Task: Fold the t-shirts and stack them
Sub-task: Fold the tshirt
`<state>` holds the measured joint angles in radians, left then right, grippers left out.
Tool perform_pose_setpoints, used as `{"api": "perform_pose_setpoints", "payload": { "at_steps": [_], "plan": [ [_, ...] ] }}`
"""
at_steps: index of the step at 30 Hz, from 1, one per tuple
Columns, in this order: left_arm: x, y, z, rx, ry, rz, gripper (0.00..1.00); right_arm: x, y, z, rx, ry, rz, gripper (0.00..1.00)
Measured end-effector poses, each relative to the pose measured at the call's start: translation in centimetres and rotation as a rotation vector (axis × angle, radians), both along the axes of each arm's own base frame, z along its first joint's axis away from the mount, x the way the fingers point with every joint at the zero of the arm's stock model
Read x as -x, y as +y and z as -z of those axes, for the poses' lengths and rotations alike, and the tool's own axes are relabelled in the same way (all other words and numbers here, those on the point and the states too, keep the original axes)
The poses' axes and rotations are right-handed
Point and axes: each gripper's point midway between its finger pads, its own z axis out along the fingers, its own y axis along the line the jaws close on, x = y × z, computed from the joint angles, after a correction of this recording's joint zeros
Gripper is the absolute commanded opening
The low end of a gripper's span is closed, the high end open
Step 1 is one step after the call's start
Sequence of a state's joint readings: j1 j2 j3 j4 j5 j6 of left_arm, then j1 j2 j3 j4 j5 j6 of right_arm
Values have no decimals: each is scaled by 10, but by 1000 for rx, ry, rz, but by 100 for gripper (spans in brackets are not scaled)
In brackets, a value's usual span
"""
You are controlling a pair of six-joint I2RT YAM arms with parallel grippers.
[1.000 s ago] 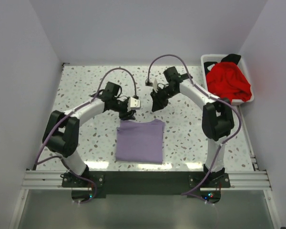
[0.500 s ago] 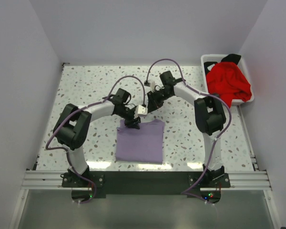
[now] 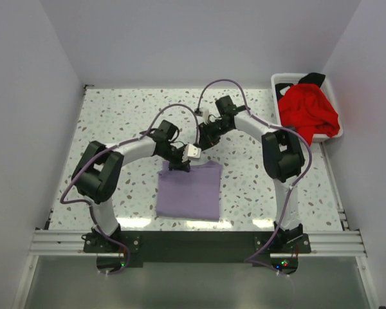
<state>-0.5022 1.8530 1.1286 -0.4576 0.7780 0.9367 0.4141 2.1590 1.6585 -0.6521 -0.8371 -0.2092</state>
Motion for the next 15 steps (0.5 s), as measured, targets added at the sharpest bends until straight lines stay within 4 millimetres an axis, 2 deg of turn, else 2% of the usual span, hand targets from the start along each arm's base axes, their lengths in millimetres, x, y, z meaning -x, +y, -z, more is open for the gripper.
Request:
{"api": "perform_pose_setpoints", "payload": {
  "at_steps": [6,10,13,15],
  "plan": [
    [11,-1,-28,19,-161,54,0,7,7,8,-31,49,-25,14],
    [22,-7,-45,27,-257,104,0,22,18,18,-46,101,-74,13],
    [21,-9,-44,16,-287,115,0,36,26,23,-53,135,-130,13],
    [20,-7,-40,-2,-299,110,8,44,30,23,-56,152,-174,12]
  ]
}}
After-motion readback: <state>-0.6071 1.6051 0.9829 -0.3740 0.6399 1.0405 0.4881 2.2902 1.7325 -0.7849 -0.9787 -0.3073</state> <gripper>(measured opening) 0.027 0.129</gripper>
